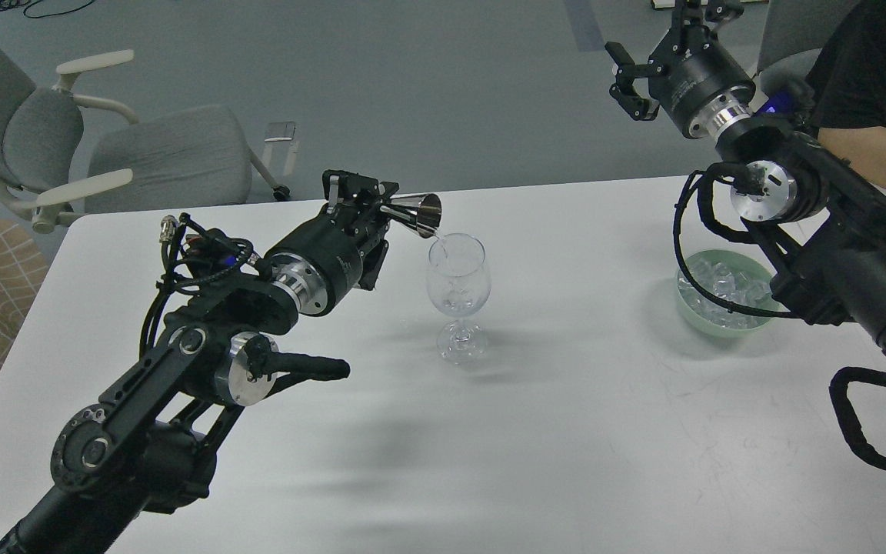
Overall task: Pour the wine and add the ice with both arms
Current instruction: 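Tilt the jigger with the left gripper to pour into the glass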
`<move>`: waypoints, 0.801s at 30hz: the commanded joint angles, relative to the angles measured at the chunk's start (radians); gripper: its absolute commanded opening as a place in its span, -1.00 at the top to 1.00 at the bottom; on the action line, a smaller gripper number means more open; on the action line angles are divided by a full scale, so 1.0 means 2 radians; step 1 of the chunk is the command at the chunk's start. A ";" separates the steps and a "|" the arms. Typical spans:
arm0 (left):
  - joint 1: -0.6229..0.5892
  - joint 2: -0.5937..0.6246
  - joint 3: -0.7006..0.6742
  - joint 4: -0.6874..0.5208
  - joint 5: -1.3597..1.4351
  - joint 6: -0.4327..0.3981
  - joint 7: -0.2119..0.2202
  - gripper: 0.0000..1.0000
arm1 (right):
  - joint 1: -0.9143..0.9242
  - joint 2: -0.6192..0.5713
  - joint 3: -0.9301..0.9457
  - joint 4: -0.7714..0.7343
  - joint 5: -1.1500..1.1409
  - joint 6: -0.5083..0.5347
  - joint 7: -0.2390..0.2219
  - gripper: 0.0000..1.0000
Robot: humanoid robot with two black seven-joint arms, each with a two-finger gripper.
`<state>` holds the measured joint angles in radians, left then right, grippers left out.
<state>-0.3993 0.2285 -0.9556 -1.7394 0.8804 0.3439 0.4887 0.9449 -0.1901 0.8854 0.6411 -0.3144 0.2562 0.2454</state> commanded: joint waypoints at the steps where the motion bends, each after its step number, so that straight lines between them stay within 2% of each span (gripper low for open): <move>1: 0.000 0.000 0.001 0.000 0.021 0.000 0.000 1.00 | -0.001 0.001 0.000 0.000 0.000 0.000 0.000 -1.00; 16: -0.004 0.005 0.008 -0.011 0.067 -0.002 0.000 1.00 | -0.005 0.000 0.000 0.000 0.000 0.000 0.000 -1.00; 24: -0.010 0.006 0.008 -0.012 0.117 -0.020 0.000 1.00 | -0.005 -0.001 0.000 0.000 0.000 0.000 0.000 -1.00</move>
<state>-0.4176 0.2380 -0.9403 -1.7610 1.0806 0.3181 0.4887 0.9342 -0.1918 0.8851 0.6411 -0.3144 0.2562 0.2454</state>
